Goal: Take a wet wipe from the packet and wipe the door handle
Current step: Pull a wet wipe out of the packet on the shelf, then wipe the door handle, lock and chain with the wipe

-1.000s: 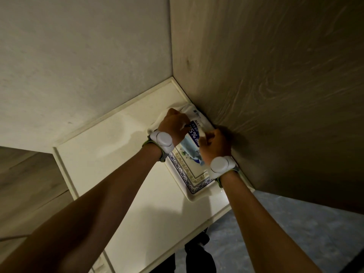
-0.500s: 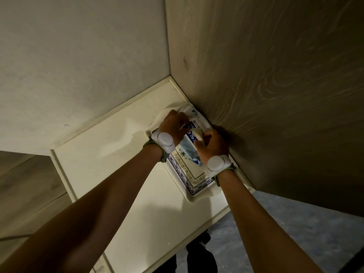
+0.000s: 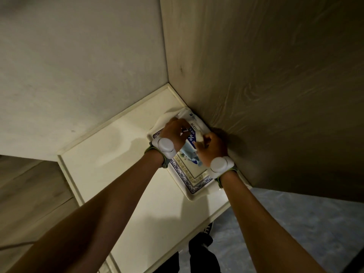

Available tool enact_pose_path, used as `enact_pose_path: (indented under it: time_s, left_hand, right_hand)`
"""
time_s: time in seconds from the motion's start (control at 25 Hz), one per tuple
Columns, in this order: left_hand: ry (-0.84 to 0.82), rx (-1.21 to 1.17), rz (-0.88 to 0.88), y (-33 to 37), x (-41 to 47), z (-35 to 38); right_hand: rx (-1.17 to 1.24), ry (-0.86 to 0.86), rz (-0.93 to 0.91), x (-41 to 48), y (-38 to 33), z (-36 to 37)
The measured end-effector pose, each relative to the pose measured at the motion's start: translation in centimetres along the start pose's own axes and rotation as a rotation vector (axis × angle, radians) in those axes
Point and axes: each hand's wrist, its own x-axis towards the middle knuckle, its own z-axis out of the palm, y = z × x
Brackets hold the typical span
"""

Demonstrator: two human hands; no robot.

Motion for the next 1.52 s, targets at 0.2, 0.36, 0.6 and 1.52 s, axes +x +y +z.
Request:
enact_pose_path:
  time_s: [0.2,0.36,0.6,1.52]
  left_hand:
    - [-0.042,-0.074,0.035,4.1,-1.1,-2.0]
    - [-0.029,-0.159,0.105,7.6,-2.2,-4.9]
    - [-0.02,-0.167,0.164,12.3,-4.4,-7.6]
    - [-0.096,-0.197,0.363,24.0,-13.5,-6.3]
  right_hand:
    - [-0.056,0.06,-0.031,-2.3,-1.4,-1.4]
    - [-0.009,0.188,-0.137,-5.2,-4.0,-3.9]
    - [0.013,0.246,-0.059,-9.7,-7.3,-8.0]
    - [0.362,0.564,-0.037,-24.9,-2.9,-20.7]
